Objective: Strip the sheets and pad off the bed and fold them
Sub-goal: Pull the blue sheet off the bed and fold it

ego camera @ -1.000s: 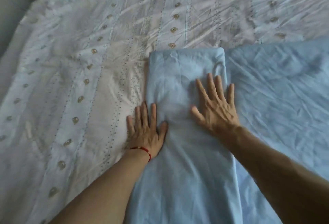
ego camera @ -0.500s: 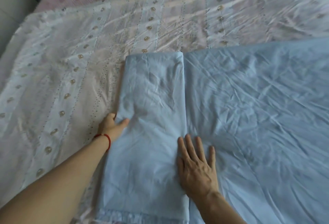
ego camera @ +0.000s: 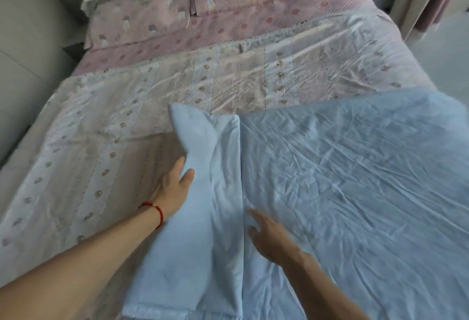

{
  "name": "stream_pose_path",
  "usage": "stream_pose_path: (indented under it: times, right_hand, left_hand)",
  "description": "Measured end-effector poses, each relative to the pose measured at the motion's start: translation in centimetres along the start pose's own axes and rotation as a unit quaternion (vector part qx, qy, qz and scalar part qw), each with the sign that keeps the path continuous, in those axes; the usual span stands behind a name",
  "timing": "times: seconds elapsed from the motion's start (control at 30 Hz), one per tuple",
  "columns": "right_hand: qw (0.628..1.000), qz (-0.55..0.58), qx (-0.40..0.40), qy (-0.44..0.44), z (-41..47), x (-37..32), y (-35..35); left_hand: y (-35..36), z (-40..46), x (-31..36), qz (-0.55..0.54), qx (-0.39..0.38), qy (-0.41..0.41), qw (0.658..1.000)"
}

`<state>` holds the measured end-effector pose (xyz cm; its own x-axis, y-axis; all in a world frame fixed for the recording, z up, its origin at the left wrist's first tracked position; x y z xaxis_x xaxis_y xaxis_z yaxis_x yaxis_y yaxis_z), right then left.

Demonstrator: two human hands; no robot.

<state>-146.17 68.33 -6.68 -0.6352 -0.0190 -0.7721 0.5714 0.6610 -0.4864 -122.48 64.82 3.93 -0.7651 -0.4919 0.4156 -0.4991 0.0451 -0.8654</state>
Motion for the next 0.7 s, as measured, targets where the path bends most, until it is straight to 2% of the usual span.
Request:
stream_pose_path:
  times: [0.1, 0.23, 0.3, 0.37, 0.4, 0.47, 0.57, 0.63, 0.7]
  right_hand:
    - [0.991, 0.010, 0.133, 0.016, -2.8, 1.1, -4.5]
    - [0.972, 0.086, 0.216, 0.017, -5.1, 3.1, -8.9]
    - [0.949, 0.204, 0.241, 0.018, -6.0, 4.2, -11.0]
    - [0.902, 0.352, 0.243, 0.061, -6.8, 5.5, -12.1]
    - [0.891, 0.372, 0.248, 0.084, -7.2, 6.4, -12.4]
    - [0.911, 0.300, 0.249, 0.137, -7.6, 9.1, -12.5]
    - [0.938, 0.187, 0.200, 0.212, -8.4, 12.1, -11.0]
    - [0.948, 0.126, 0.204, 0.209, -8.9, 12.7, -10.2]
    - [0.952, 0.094, 0.219, 0.193, -9.3, 12.3, -9.4]
  left_hand:
    - [1.8, -2.8, 6.6, -0.020, 0.001, 0.063, 0.998]
    - [5.6, -5.3, 14.5, -0.053, -0.003, 0.097, 0.994]
    - [7.8, -6.3, 18.6, -0.047, -0.010, 0.114, 0.992]
    - [10.8, -7.2, 21.6, -0.047, -0.048, 0.124, 0.990]
    - [12.5, -7.5, 22.5, -0.037, -0.076, 0.127, 0.988]
    - [15.7, -7.8, 22.0, 0.025, -0.123, 0.128, 0.984]
    - [18.1, -7.4, 15.9, 0.208, -0.117, 0.105, 0.965]
    - [18.7, -7.0, 11.2, 0.229, -0.119, 0.091, 0.962]
    - [19.0, -7.0, 7.7, 0.221, -0.118, 0.114, 0.961]
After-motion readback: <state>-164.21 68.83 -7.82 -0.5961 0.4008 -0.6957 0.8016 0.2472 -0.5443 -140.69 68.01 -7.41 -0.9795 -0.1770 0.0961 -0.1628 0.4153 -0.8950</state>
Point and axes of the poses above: each hand's wrist, its own z-axis towards the middle knuckle, its own y-axis out of the palm, x = y × z, the point moved 4 cm from there along z, towards the middle knuckle, and after that the axes turned 3 degrees about -y, right-handed, at the moved point
